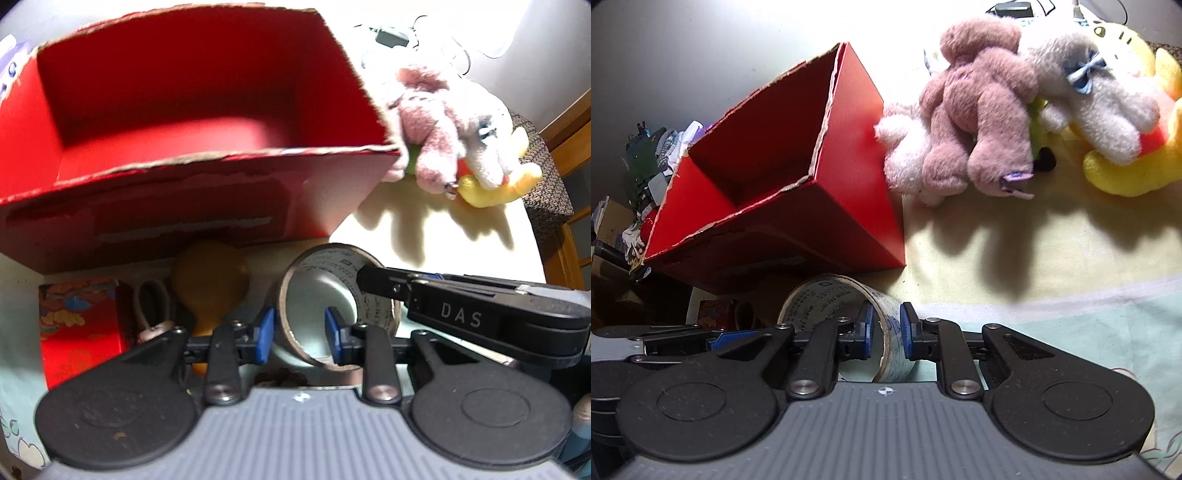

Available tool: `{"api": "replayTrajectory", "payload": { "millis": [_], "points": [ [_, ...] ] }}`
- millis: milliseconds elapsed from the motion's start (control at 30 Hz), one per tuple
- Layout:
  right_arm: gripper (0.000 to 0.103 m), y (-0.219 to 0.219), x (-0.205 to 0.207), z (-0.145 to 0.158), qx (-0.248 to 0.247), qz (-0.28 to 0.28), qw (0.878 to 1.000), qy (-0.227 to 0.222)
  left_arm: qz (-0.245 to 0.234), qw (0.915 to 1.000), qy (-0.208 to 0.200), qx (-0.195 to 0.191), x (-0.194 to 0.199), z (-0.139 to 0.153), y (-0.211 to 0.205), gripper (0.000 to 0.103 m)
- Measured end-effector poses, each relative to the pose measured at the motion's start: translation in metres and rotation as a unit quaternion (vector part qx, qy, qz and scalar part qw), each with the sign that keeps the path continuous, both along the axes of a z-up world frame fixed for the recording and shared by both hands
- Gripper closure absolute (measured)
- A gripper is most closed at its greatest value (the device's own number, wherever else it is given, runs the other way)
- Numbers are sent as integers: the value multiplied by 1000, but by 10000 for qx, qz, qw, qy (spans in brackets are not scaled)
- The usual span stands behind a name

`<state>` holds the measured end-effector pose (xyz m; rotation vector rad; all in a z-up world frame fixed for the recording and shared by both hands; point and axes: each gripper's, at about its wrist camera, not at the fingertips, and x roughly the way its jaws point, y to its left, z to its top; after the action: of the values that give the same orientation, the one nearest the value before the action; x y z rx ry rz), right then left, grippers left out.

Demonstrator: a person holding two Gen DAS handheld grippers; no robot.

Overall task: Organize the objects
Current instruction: 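Lift the tape roll and carry it into the red box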

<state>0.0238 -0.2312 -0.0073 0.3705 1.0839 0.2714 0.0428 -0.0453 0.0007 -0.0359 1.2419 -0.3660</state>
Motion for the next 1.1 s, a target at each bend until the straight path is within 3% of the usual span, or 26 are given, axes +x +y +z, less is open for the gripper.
{"api": "replayTrajectory", "payload": {
  "millis": [367, 600, 900, 1100],
  "points": [
    [86, -53, -20, 33, -79, -120, 9980, -613, -371, 9976, -569, -123, -21, 31, -48, 74],
    [85, -66, -9, 66, 58, -110, 9932, -1155, -447, 9934, -1031, -238, -22, 61, -70, 74],
    [84, -30, 25, 107, 48, 234, 9813, -1908, -204, 9839, -1754, -290, -2, 109, -45, 73],
    [84, 19, 68, 104, 61, 398, 9830, -1790, 5, 9790, -2033, -123, 29, 123, -1, 73]
  ]
}}
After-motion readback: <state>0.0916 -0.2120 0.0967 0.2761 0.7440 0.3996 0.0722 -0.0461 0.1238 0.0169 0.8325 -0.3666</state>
